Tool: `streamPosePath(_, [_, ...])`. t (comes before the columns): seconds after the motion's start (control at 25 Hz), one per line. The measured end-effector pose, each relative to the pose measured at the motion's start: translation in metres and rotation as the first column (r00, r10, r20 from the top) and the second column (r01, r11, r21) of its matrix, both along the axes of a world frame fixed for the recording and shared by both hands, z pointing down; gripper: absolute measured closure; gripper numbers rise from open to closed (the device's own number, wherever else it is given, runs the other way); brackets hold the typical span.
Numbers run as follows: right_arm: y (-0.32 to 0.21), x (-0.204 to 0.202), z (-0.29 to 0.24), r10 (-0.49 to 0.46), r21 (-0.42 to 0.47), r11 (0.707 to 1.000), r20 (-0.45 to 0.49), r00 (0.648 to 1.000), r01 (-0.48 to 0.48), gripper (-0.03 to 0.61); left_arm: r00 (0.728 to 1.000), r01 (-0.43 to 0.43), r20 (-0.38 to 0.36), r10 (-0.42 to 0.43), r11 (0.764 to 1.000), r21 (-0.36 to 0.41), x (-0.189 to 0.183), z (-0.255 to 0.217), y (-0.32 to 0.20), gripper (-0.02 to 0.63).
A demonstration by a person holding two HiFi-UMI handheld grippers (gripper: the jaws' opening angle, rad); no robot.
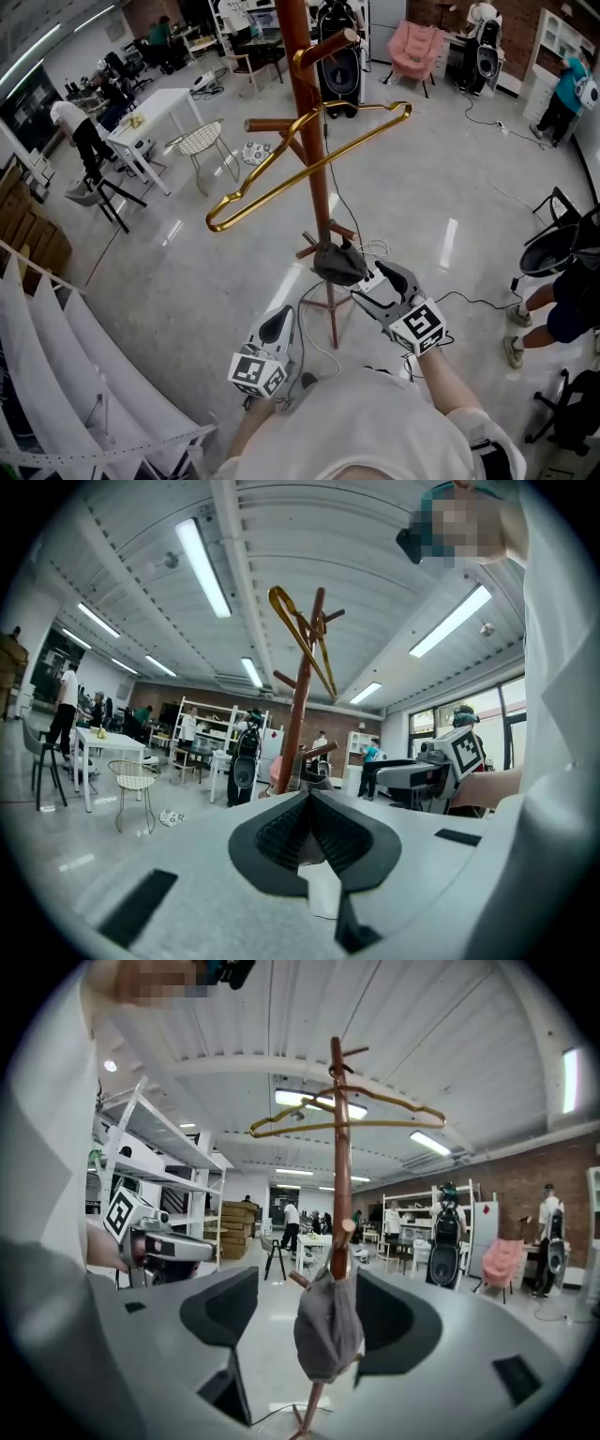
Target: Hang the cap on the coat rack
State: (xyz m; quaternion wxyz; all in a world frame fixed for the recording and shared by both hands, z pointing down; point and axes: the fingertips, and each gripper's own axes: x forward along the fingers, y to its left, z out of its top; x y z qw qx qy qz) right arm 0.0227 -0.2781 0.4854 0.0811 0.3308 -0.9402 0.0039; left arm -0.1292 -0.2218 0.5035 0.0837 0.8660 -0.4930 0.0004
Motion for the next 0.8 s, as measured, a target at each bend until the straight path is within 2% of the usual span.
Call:
streamPosePath(0.24, [0.024, -0.01, -0.024, -0.015, 0.079, 0.997, 0.035, 0.999, 0.012, 0.293, 1.0, -0.01, 0.004, 0.01, 1.0, 0.021, 0.004, -0.007, 0.002, 0.604])
streamPosePath(0.28, [0.025, -0.01, -0.026, -0.014, 0.107, 0.994, 0.032, 0.999, 0.01, 0.335, 1.0, -0.01, 0.005, 0.01, 1.0, 0.022, 0.004, -0.007, 0.002, 0.604])
streamPosePath(0.32, [0.026, -0.008, -0.028, -0.006, 0.129, 0.992, 0.037, 0.999, 0.001, 0.564, 1.0, -0.011, 0.007, 0.011, 1.0, 0.021, 0.004, -0.007, 0.002, 0.604])
streamPosePath(0.4, [0.027, -0.005, -0.031, 0.006, 0.131, 0.991, 0.061, 0.998, -0.014, 0.566, 1.0, -0.014, 0.013, 0.014, 1.0, 0.021, 0.006, -0.008, 0.003, 0.604])
streamPosePath(0.64, [0.034, -0.007, -0.02, 0.01, 0.066, 0.998, 0.082, 0.997, -0.016, 0.566, 1.0, -0.021, 0.016, 0.021, 1.0, 0.022, 0.008, -0.009, 0.007, 0.604])
streamPosePath(0.8, [0.039, -0.011, -0.018, 0.002, 0.084, 0.996, 0.08, 0.997, -0.008, 0.566, 0.999, -0.025, 0.021, 0.024, 0.999, 0.024, 0.009, -0.009, 0.008, 0.604])
